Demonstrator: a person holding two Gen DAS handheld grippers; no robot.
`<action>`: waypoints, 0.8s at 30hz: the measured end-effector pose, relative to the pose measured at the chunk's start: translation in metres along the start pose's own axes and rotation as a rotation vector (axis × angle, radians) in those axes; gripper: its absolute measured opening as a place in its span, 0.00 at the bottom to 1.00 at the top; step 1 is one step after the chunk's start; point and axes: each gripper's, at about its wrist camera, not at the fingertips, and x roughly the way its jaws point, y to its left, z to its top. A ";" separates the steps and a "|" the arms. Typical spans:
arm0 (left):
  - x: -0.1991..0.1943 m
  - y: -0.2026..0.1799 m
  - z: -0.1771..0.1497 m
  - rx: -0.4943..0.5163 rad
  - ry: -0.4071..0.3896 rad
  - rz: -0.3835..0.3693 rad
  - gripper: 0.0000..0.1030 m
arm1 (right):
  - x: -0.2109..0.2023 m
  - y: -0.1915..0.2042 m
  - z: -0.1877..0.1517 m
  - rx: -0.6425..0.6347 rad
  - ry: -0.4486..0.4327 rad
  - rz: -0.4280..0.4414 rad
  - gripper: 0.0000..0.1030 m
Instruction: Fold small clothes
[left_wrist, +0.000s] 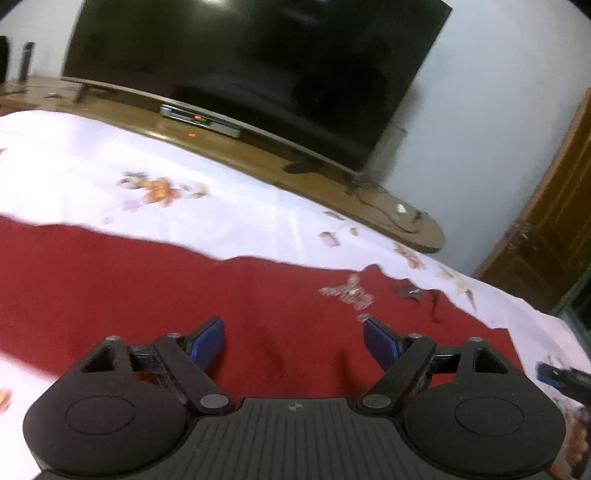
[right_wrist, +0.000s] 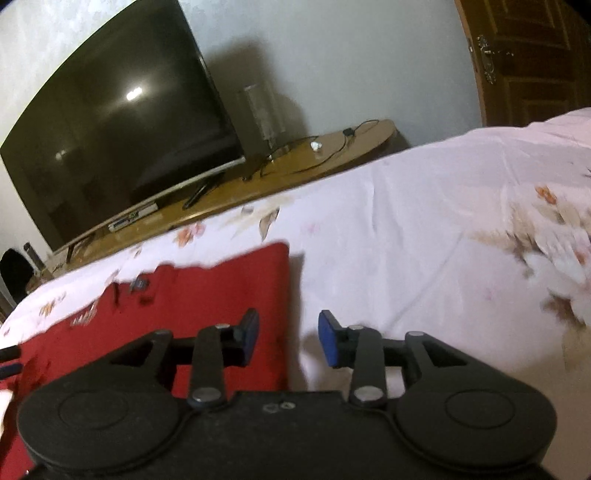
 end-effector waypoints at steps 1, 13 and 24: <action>0.008 -0.003 0.004 0.011 0.015 0.009 0.79 | 0.008 -0.001 0.006 0.006 0.000 0.010 0.35; 0.041 -0.020 0.002 0.149 0.078 0.121 0.06 | 0.089 -0.009 0.034 0.071 0.108 0.085 0.07; 0.051 -0.012 0.000 0.145 0.086 0.095 0.09 | 0.076 -0.004 0.021 -0.044 0.058 -0.024 0.23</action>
